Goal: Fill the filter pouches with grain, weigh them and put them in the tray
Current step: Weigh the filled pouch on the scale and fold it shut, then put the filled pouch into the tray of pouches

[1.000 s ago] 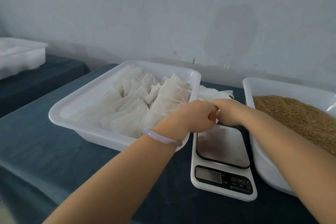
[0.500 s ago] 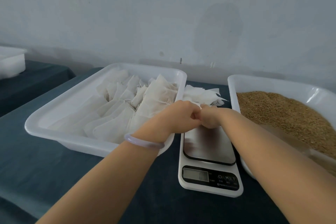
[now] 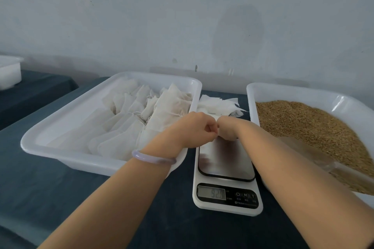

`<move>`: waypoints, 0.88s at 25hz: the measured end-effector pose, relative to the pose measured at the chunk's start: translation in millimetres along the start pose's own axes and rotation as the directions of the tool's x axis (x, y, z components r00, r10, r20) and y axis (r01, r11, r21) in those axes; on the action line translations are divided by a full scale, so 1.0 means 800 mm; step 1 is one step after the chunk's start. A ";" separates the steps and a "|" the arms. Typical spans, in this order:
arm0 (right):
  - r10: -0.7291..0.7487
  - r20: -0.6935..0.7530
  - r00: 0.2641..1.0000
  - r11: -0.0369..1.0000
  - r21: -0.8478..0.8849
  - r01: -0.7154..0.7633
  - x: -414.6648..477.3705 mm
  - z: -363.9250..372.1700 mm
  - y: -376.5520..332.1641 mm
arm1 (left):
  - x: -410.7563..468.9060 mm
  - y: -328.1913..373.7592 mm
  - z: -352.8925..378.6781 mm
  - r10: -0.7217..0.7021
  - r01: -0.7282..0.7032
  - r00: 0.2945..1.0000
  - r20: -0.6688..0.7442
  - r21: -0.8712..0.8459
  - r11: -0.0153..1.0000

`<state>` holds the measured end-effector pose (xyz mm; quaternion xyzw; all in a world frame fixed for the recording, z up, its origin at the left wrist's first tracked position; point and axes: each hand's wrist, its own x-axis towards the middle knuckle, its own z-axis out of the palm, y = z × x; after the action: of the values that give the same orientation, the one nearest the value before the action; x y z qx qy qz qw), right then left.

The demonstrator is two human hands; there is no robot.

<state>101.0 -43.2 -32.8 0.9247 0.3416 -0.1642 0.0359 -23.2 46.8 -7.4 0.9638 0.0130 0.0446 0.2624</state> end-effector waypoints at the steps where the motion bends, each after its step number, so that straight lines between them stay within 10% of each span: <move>1: -0.008 -0.008 1.000 1.000 -0.003 0.008 -0.002 0.000 -0.001 | -0.001 0.000 0.000 0.000 0.000 1.000 0.002 0.003 1.000; 11: 0.016 0.038 0.999 0.999 0.043 -0.018 0.006 0.002 0.003 | 0.003 -0.002 0.001 0.009 -0.009 1.000 0.012 -0.014 1.000; 17: 0.101 -0.540 0.836 0.968 0.246 0.042 -0.030 -0.020 0.001 | 0.002 -0.003 0.001 0.014 -0.016 1.000 -0.013 -0.082 0.996; 22: 0.147 -0.619 0.771 0.874 0.446 0.191 -0.087 -0.033 0.035 | 0.004 -0.006 0.001 0.125 -0.149 0.972 -0.201 -0.106 0.983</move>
<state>76.6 -103.2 13.7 0.8992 0.2920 0.0775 -0.3166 -19.9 51.0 -10.3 0.9360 -0.0310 0.1568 0.3137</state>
